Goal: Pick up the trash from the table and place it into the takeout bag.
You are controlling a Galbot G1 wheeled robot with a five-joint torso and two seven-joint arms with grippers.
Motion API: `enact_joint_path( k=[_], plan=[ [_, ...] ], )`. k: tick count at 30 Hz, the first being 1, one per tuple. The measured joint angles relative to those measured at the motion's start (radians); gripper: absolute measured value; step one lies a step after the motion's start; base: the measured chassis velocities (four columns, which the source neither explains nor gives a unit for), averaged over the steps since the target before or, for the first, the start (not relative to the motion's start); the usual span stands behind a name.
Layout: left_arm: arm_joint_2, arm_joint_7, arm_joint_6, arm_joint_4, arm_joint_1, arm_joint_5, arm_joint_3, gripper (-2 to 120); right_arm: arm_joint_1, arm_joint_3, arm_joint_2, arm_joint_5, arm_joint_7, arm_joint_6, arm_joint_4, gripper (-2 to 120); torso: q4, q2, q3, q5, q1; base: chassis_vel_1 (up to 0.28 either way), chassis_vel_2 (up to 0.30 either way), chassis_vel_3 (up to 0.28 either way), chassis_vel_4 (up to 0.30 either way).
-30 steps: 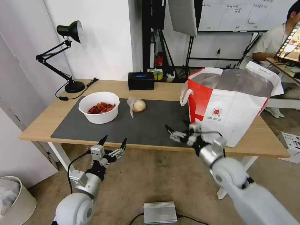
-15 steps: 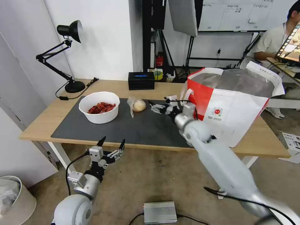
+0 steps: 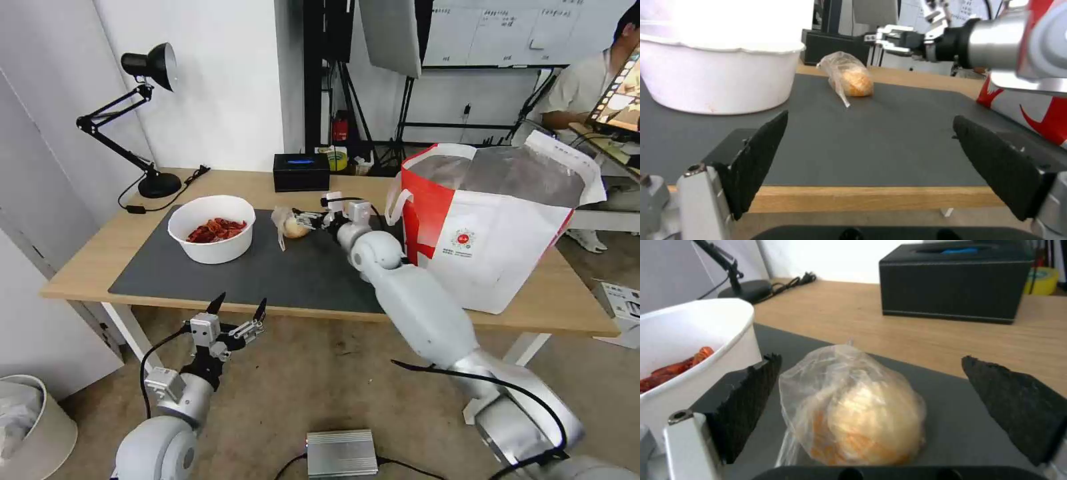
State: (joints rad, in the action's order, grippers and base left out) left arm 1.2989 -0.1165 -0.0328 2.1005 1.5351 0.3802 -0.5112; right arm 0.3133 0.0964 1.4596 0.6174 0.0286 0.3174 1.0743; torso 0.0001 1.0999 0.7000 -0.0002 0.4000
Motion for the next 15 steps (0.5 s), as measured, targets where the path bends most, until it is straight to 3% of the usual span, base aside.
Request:
enact_joint_path(
  k=[15],
  plan=[
    [0.003,-0.002,0.006,0.013,0.013,0.0,-0.01,100,-0.074,-0.047,0.097,-0.105,0.114,-0.035,-0.25,100,-0.0002,0.0,0.0,0.0002,0.0,0.0,0.0,0.0,0.0]
  ],
)
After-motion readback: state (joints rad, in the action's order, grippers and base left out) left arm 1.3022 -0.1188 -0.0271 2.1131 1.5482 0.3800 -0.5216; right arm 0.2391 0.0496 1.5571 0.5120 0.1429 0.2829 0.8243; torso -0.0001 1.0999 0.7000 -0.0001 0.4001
